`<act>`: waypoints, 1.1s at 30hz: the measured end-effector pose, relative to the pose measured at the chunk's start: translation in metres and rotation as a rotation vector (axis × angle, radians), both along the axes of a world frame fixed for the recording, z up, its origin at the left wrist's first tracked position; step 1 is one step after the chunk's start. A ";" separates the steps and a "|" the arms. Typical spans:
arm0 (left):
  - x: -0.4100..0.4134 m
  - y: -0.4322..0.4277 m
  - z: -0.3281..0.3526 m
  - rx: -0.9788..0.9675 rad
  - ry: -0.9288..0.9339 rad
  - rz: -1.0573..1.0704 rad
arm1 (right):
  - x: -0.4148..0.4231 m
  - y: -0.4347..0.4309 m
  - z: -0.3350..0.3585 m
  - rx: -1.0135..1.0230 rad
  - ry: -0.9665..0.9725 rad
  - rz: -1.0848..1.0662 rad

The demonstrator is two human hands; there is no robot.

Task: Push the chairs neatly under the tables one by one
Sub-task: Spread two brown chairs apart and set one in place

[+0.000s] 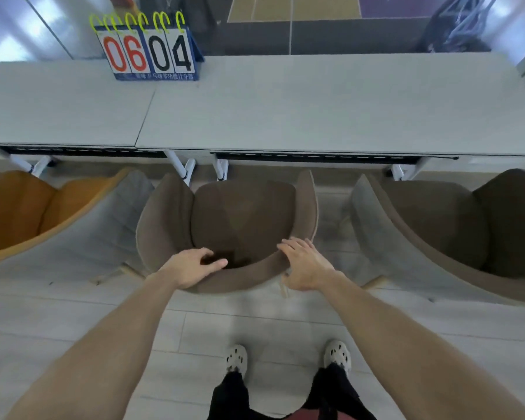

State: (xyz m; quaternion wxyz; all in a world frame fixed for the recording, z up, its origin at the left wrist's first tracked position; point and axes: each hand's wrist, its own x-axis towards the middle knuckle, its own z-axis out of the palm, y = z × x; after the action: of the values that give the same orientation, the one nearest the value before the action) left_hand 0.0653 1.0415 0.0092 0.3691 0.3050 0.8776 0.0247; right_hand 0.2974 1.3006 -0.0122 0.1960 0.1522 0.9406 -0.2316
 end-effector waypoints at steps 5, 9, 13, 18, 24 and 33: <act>-0.037 -0.050 0.000 -0.071 0.060 -0.429 | -0.026 -0.076 -0.015 0.184 -0.074 0.069; -0.046 -0.070 -0.030 -0.041 0.171 -0.555 | -0.035 -0.093 -0.017 0.273 -0.087 -0.018; -0.045 -0.071 -0.054 0.070 0.237 -0.524 | -0.036 -0.094 -0.027 0.335 -0.003 -0.064; -0.045 -0.073 -0.062 0.101 0.260 -0.507 | -0.035 -0.098 -0.025 0.351 0.007 -0.080; -0.040 -0.079 -0.066 0.110 0.250 -0.521 | -0.021 -0.113 -0.026 0.345 -0.004 -0.120; -0.037 -0.077 -0.060 0.093 0.246 -0.517 | -0.020 -0.114 -0.021 0.311 -0.053 -0.138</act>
State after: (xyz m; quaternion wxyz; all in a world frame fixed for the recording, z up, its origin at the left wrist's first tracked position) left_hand 0.0282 0.9649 -0.0504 0.2395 0.5360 0.8068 -0.0670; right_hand 0.2771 1.1862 -0.0329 0.1783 0.2508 0.9470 -0.0918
